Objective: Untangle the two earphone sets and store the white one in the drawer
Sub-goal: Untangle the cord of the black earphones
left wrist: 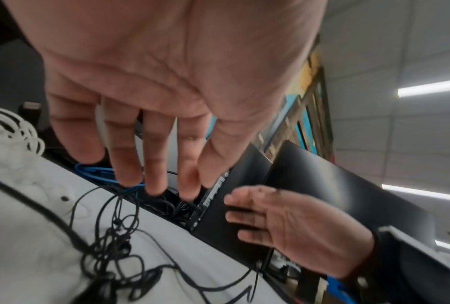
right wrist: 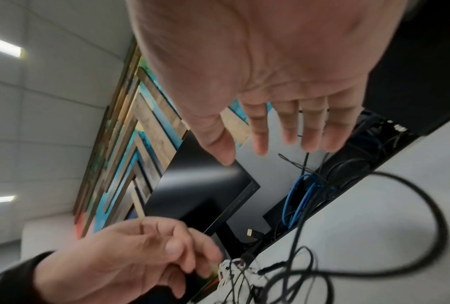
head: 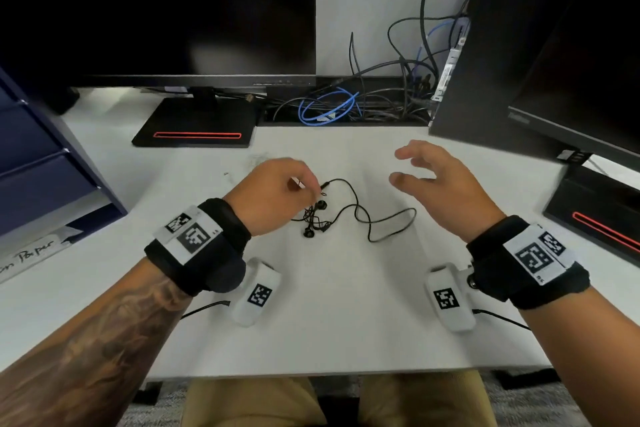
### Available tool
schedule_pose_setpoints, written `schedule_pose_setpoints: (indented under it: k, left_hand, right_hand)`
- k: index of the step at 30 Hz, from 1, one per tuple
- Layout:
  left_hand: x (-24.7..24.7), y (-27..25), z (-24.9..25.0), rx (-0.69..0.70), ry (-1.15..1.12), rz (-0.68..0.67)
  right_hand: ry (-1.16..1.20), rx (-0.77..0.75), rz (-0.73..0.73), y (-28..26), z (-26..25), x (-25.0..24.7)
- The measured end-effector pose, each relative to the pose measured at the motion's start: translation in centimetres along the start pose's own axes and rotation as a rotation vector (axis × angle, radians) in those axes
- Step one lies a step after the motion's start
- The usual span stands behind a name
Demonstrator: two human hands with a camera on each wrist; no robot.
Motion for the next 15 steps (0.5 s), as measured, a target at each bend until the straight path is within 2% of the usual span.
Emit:
schedule_pose_setpoints:
  k: [2, 5, 7, 9, 12, 15]
  left_hand:
    - [1.6, -0.7, -0.2, 0.022, 0.145, -0.141]
    - [3.9, -1.4, -1.3, 0.004, 0.318, -0.319]
    - [4.9, -1.8, -1.8, 0.006, 0.370, -0.387]
    - [5.0, -1.8, -1.9, 0.006, 0.351, -0.387]
    - [4.4, -1.5, -1.2, -0.042, 0.001, -0.301]
    - [4.4, -1.2, -0.9, -0.149, -0.364, -0.219]
  right_hand:
    - [0.059, -0.083, 0.001, -0.9, -1.2, 1.0]
    - [0.105, -0.159, -0.099, -2.6, -2.2, 3.2]
    - [0.138, -0.143, -0.176, -3.5, -2.3, 4.4]
    - [0.164, -0.108, -0.217, -3.7, -2.1, 5.0]
    - [0.217, -0.033, -0.281, -3.7, -1.1, 5.7]
    - [0.290, 0.062, -0.338, -3.7, 0.2, 6.4]
Point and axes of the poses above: each hand's wrist, its own y-axis towards the middle knuckle, its own x-axis out of the palm, z = x × y, the point moved 6 cm from there along y, towards the middle knuckle, and after that the axes turned 10 degrees about z, right-handed, at the moved point
